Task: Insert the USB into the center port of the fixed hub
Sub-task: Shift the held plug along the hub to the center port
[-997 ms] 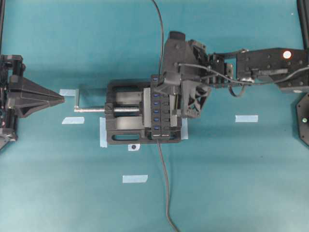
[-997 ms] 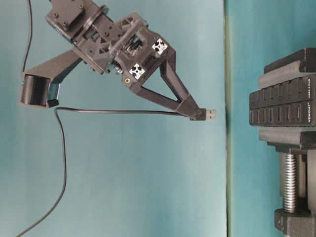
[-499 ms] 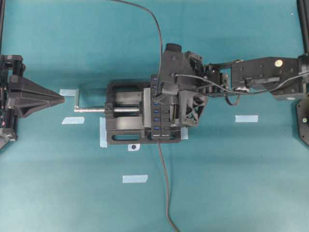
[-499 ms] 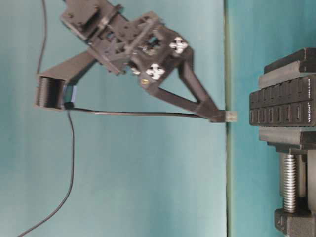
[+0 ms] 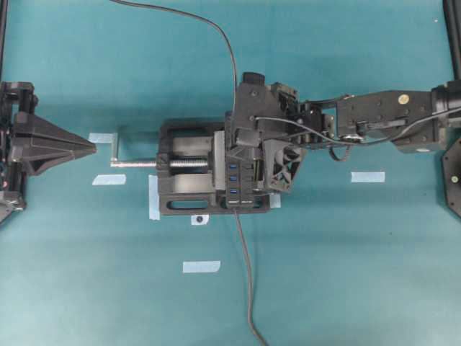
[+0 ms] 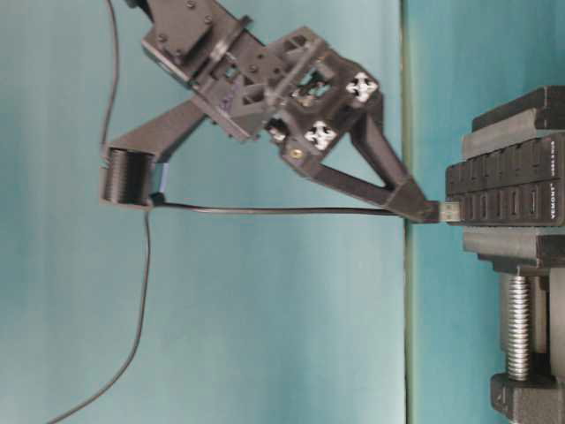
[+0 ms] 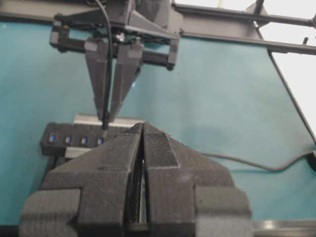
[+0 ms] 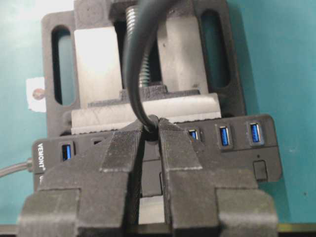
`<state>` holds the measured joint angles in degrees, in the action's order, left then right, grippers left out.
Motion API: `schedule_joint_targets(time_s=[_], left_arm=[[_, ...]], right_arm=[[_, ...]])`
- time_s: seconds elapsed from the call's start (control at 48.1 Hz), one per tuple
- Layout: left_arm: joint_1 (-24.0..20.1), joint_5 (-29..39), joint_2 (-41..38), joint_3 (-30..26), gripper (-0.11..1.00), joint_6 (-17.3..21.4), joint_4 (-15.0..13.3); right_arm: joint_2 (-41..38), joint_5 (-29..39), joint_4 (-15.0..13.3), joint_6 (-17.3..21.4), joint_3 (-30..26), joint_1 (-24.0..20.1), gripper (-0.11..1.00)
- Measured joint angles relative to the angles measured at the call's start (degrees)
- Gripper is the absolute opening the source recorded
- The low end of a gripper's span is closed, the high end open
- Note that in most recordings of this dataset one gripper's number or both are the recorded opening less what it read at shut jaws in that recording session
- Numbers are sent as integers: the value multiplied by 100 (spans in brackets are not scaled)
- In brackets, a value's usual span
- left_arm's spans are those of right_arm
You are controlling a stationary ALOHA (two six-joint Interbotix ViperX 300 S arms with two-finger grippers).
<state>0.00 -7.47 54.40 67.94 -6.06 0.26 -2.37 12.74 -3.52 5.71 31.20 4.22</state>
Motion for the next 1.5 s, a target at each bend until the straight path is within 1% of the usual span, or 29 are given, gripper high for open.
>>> schedule_joint_targets(time_s=[0.436, 1.496], left_arm=[[0, 9, 0, 0, 0, -9, 0], [0, 9, 88, 0, 0, -9, 9]], right_arm=[[-97, -18, -9, 0, 18, 88, 9], [-211, -88, -9, -9, 97, 97, 9]])
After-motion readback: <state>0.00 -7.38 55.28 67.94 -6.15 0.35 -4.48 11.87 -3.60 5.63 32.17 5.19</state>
